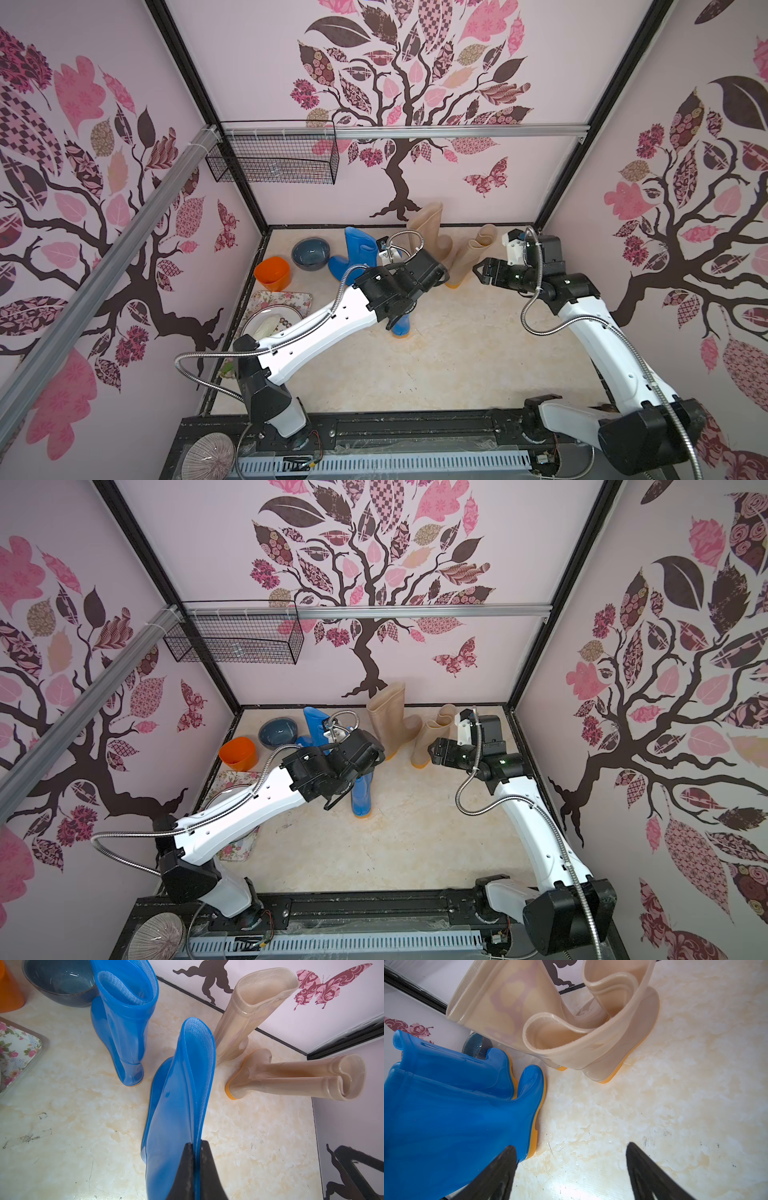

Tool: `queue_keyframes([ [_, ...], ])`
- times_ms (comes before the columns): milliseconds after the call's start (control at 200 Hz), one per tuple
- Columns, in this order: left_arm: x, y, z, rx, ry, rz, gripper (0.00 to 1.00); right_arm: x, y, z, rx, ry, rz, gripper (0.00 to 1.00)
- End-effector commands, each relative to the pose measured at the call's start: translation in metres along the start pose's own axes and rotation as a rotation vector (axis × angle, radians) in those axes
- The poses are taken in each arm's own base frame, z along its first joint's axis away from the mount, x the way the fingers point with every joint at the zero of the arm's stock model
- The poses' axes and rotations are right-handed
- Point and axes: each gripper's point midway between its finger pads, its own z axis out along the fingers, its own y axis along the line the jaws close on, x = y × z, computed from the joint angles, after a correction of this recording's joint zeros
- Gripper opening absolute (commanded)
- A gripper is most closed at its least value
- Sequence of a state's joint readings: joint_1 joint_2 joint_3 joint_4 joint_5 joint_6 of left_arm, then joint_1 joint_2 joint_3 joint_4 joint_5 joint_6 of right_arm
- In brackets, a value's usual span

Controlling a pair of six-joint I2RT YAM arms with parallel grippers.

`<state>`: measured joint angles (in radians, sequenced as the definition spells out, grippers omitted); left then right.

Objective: Match and arrange rain boots in pairs
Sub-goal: Place the rain boot at the center of the board.

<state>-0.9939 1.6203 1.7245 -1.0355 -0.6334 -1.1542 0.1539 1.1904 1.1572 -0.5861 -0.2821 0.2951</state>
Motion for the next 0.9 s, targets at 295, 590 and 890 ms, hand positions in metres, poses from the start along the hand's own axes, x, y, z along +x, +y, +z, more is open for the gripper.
queue_keyframes([
  [295, -0.028, -0.010, -0.009, 0.025, -0.121, -0.065, 0.00, 0.002, 0.002, 0.002, -0.007, 0.009, 0.004, 0.85],
  [590, -0.031, -0.005, -0.010, 0.009, -0.137, -0.058, 0.00, 0.001, 0.002, 0.003, -0.010, 0.010, 0.005, 0.84],
  [890, -0.028, -0.002, -0.007, -0.005, -0.140, -0.042, 0.00, 0.002, 0.002, 0.004, -0.010, 0.012, 0.007, 0.85],
])
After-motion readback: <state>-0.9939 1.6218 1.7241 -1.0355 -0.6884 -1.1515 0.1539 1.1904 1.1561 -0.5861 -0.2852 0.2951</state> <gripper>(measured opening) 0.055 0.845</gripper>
